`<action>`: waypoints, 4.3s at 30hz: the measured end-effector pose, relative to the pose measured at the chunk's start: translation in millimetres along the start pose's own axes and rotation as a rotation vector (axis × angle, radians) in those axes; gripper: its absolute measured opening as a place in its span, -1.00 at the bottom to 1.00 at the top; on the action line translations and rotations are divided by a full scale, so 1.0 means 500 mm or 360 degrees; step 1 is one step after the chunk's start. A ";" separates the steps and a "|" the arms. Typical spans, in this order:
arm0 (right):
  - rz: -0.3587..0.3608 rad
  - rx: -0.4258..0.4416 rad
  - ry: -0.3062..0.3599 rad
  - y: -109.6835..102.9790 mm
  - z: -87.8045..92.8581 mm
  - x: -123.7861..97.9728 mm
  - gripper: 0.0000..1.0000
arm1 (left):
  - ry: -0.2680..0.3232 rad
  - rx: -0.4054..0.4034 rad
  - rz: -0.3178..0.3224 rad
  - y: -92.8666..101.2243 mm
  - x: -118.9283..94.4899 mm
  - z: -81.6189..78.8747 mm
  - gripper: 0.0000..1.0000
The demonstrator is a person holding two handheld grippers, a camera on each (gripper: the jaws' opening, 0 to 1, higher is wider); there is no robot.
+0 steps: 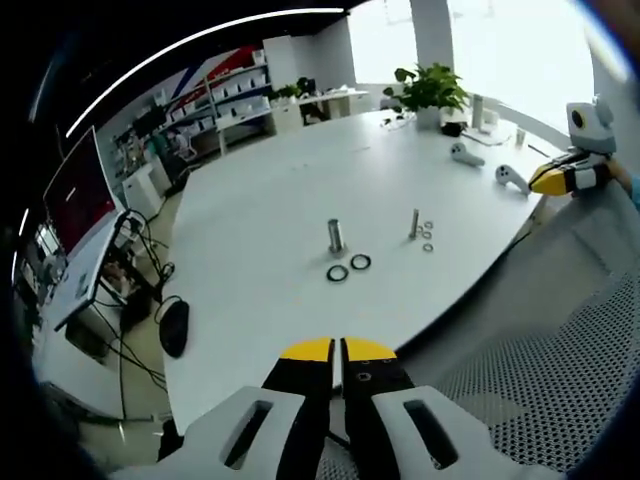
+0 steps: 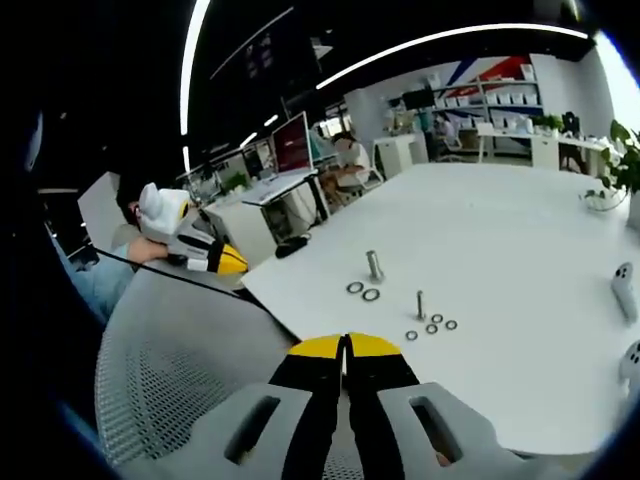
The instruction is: Place the washer onto the threaded stud by aligning its center hole with the stud, sliding it down to the base, and recovering from edge contact or off-axis alignment until the washer reaches the visible bottom stop.
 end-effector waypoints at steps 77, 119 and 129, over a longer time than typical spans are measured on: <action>-0.0006 -0.0003 0.0002 0.002 -0.002 -0.005 -0.93 | 0.0038 0.0039 -0.0026 0.001 -0.002 -0.009 -1.00; -0.0021 -0.0017 -0.0019 -0.001 0.003 0.000 -0.78 | -0.0305 0.0646 0.0445 0.040 0.034 -0.004 -0.86; -0.0008 -0.0001 0.0005 0.002 0.000 -0.002 -0.77 | -0.0510 0.0863 0.0613 0.009 0.097 -0.050 -0.88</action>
Point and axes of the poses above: the point that each gripper's makers call its tool centre point, and the gripper's own axes: x roughly forward along the fingers, y roughly to its right, z roughly out of its underside, the point moved 3 cm from there along -x, roughly backward along the fingers, and after that the axes turned 3 degrees about -y, right-handed, at the moved point
